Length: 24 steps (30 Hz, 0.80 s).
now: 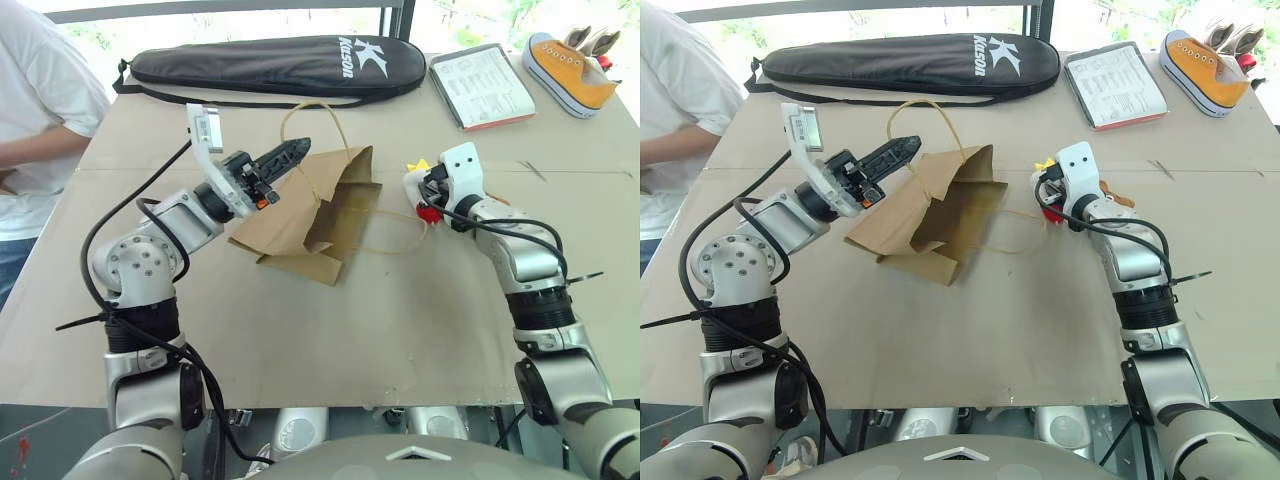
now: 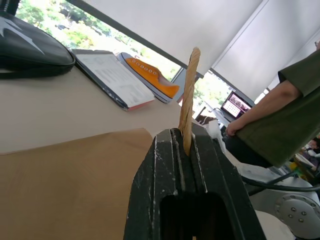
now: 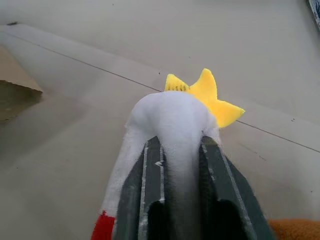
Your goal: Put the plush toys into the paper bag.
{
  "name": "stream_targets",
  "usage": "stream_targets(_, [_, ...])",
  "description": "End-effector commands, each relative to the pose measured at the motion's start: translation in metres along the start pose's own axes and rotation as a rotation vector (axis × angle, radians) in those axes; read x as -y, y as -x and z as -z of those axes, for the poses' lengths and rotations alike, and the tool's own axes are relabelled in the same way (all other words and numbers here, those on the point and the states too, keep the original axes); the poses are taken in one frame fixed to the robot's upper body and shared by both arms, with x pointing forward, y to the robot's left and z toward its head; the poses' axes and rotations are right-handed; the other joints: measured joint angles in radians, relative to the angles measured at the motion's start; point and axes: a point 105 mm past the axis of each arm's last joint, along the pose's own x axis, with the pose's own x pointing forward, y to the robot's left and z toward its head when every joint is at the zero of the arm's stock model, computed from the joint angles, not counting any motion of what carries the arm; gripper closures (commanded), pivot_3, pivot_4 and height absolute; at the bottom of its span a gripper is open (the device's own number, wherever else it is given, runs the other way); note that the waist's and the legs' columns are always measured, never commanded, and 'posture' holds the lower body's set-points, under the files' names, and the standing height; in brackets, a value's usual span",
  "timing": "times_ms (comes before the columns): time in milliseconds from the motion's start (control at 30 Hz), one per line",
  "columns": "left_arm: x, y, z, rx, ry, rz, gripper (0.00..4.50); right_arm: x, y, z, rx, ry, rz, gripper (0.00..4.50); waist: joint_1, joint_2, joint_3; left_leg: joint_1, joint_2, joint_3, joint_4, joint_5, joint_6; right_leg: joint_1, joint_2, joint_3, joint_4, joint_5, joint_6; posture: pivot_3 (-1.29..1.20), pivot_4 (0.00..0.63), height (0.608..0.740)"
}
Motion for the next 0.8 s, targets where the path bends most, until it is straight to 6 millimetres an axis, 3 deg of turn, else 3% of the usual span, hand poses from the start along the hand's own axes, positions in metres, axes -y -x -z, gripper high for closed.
stream_targets(33, [0.012,0.0,-0.014,0.076,-0.09,0.028,4.5,0.006,0.027,-0.052,0.242,-0.13,-0.044,4.48,0.001,0.0,0.0,-0.001,0.0,0.0,0.0,0.0,0.0,0.0,0.0,0.0,0.0,0.0,0.0,0.0,0.15,0.74])
stream_targets(133, [0.015,0.0,-0.014,0.081,-0.059,0.055,4.5,-0.011,0.041,-0.085,0.358,-0.214,-0.154,4.48,-0.004,0.001,0.0,-0.001,0.0,0.0,0.0,0.0,0.0,-0.001,0.0,0.0,0.0,0.0,0.001,0.0,0.15,0.74])
stream_targets(333, [0.018,0.0,-0.02,0.13,0.054,0.115,4.5,-0.053,0.041,-0.113,0.437,-0.267,-0.321,4.48,-0.005,0.001,0.0,0.0,0.002,-0.001,0.0,0.0,0.001,-0.001,0.002,-0.001,0.001,0.0,0.0,0.0,0.15,0.74])
stream_targets(533, [0.019,-0.004,-0.028,0.179,0.137,0.13,4.5,-0.092,0.012,-0.1,0.414,-0.309,-0.378,4.48,-0.004,0.001,0.0,0.0,0.001,-0.001,0.0,0.0,0.001,-0.001,0.001,-0.001,0.001,0.0,0.0,0.0,0.15,0.74])
stream_targets(800, [0.01,-0.008,-0.035,0.24,0.22,0.056,4.5,-0.122,0.011,-0.087,0.402,-0.326,-0.449,4.48,-0.005,0.0,0.0,-0.001,0.001,-0.001,0.0,0.0,0.0,-0.001,0.0,0.0,0.0,0.0,0.001,0.0,0.15,0.74])
